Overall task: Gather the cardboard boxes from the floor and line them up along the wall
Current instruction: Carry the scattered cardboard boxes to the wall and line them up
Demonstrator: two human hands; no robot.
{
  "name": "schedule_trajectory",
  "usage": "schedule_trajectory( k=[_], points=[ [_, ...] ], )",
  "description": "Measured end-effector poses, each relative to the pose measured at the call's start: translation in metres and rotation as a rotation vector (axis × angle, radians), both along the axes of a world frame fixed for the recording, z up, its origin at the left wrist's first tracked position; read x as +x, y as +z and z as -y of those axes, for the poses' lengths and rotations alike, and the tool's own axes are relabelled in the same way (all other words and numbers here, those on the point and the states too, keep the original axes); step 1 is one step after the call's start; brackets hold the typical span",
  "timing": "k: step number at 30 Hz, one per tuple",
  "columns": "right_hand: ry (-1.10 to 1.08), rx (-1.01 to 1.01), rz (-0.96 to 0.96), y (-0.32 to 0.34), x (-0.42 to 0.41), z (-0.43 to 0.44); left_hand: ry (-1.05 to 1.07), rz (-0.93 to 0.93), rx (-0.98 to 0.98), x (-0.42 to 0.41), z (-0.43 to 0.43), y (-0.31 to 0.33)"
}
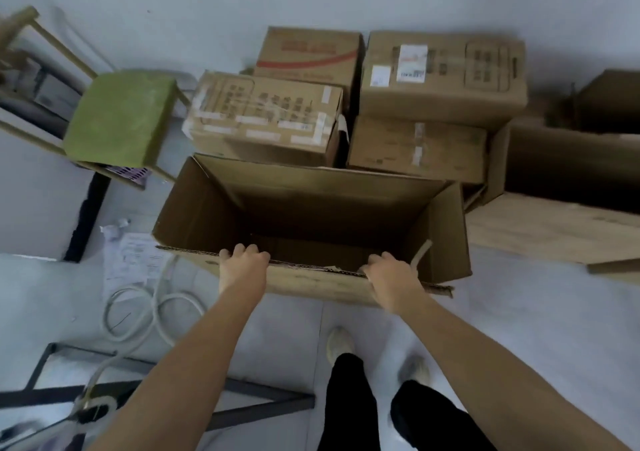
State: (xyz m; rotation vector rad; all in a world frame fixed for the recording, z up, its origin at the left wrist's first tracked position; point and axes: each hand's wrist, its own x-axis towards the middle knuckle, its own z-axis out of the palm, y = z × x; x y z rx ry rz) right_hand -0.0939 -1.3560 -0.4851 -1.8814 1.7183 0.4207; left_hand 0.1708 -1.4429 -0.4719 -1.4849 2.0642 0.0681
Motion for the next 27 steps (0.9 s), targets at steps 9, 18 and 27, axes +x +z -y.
schedule_trajectory(
  k=[9, 18, 27],
  points=[
    [-0.214, 0.168, -0.091, -0.124, 0.002, 0.025, 0.045, -0.135, 0.134, -0.011, 0.037, -0.142],
    [-0.493, 0.048, 0.117, -0.103, -0.012, 0.021, 0.011, -0.269, 0.112, -0.034, 0.029, -0.119],
    [-0.712, -0.267, 0.099, 0.056, -0.087, 0.011, -0.192, -0.630, -0.146, -0.148, 0.051, 0.021]
  ],
)
